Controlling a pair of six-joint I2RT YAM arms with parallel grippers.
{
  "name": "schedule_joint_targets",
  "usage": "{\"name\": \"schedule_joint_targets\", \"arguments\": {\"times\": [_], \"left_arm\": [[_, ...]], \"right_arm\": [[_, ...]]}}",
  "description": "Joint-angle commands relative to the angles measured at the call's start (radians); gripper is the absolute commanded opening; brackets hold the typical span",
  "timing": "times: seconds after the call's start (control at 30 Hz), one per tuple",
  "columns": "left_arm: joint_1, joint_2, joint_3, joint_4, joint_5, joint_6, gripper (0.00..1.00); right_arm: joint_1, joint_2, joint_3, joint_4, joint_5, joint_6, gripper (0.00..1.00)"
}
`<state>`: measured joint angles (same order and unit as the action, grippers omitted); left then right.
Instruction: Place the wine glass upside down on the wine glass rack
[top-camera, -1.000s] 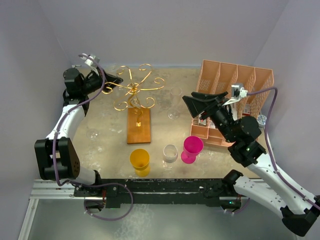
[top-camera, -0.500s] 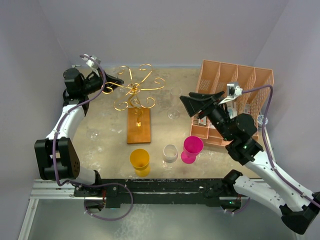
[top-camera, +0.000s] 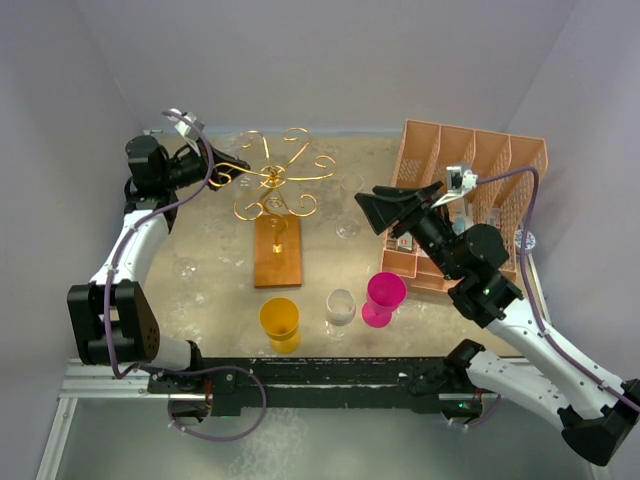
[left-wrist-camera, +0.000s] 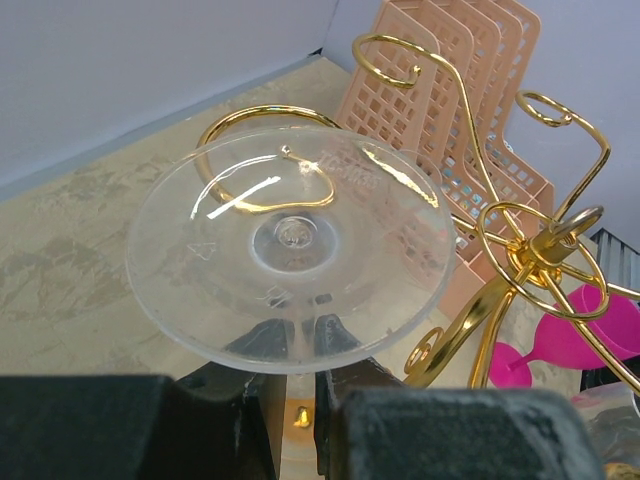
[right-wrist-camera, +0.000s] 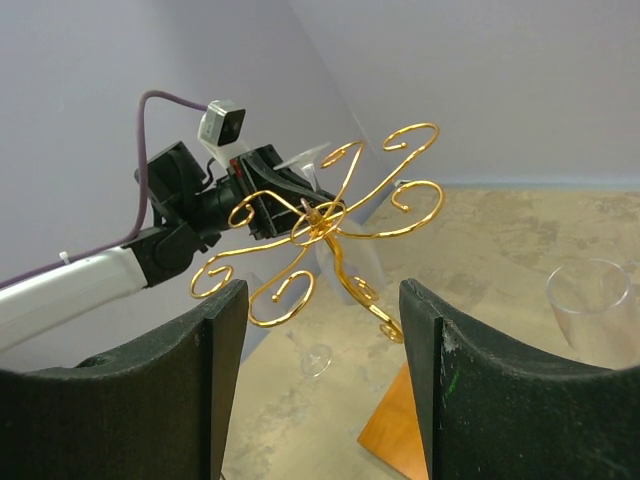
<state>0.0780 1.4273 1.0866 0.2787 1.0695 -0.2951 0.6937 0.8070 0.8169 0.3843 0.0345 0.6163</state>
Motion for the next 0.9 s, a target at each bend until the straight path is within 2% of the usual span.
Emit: {"name": "schedule_joint_targets", "arguments": {"times": [0.0,0.13,0.33,0.6,0.87], "left_arm": [[-0.012,-0.052,0.052,0.044,0.038,0.021,0.0],[-0.011,-0.063,0.055,-0.009,0.053,0.068,0.0],[0.0,-0.02,0.158,-0.361,0.053,0.361,0.0],[-0.001,0.001,0.192,-0.37,0.075,0.383,0.0],[-0.001,0.002,0.185,-0.365,0.074,0.384,0.0]], "right_arm": [[0.004,0.002,0.042,0.041,-0.016,0.002,0.64],[0.003,0.022,0.05,0.028,-0.026,-0.003,0.64],[0.004,0.094,0.125,-0.075,-0.056,-0.043,0.65],[0.003,0.256,0.24,-0.204,-0.139,-0.095,0.71],[0.006,0.358,0.302,-0.257,-0.204,-0.103,0.7]]}}
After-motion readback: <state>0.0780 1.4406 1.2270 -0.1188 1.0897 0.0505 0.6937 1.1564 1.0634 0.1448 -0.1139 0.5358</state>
